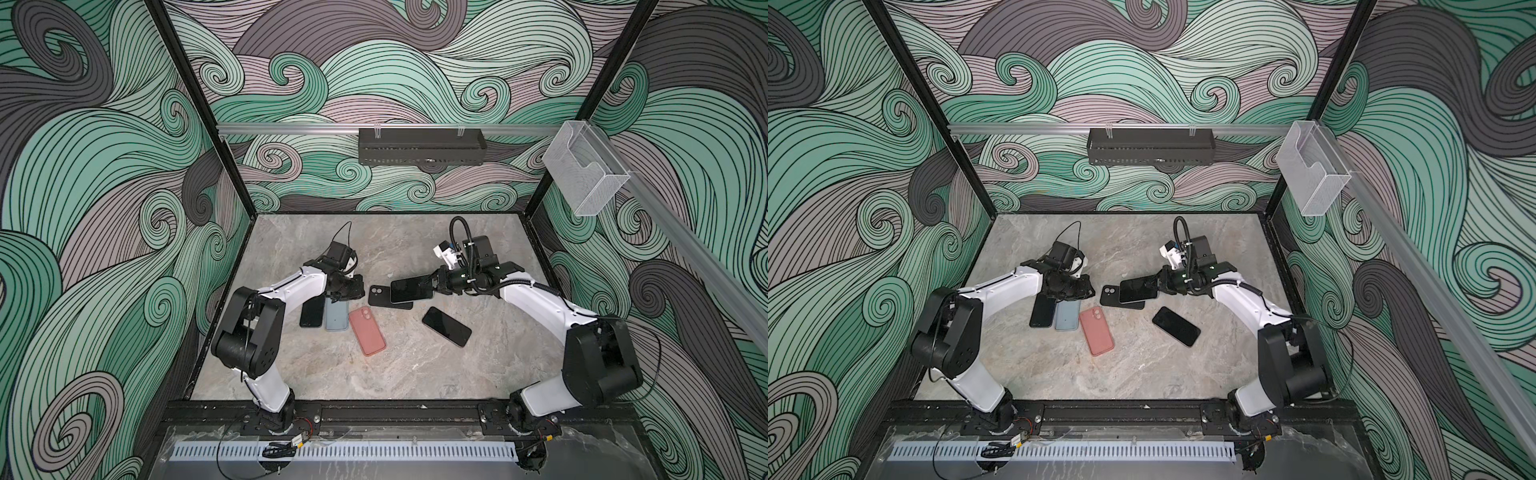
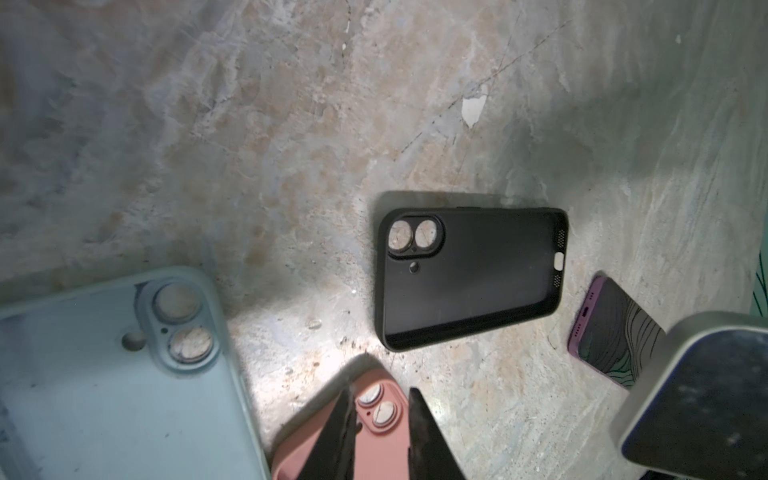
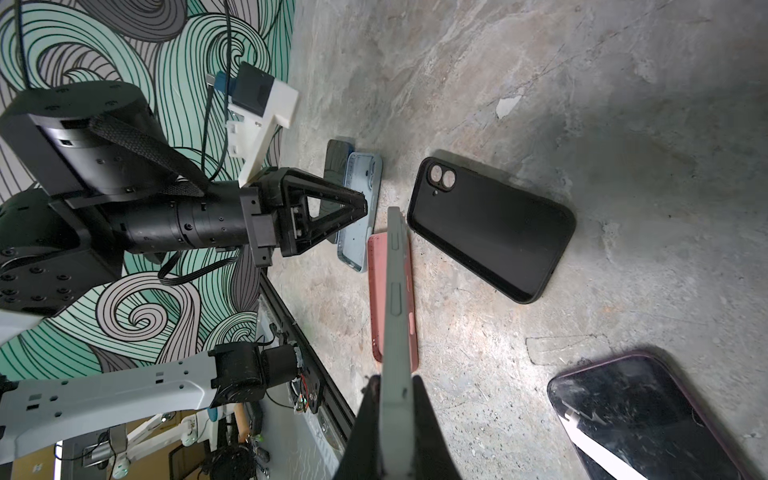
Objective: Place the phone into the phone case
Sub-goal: 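Set the phone onto the black case with both grippers holding its ends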
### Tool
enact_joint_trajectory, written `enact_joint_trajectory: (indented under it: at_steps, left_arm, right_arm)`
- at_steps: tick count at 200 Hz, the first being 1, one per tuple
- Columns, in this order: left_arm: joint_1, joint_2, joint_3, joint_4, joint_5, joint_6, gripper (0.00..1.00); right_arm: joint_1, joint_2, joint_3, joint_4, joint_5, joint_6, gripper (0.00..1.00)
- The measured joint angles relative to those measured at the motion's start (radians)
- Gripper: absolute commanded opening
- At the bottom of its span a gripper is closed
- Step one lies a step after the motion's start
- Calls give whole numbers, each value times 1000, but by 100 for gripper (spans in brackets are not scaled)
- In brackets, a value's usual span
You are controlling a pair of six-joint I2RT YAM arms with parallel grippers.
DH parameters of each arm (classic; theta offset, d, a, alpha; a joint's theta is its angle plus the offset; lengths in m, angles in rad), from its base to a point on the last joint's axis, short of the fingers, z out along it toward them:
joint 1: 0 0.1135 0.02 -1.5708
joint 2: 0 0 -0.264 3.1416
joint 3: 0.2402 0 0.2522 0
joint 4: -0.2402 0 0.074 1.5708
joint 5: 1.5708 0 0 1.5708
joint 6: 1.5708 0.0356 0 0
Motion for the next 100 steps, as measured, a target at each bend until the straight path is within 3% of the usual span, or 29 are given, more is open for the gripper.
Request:
enact_joint_trajectory:
  at_steps: [100]
  left_arm:
    - [0,154,41,46,85,0,26]
  right_arm:
    - [16,156,4,110,22,78,0]
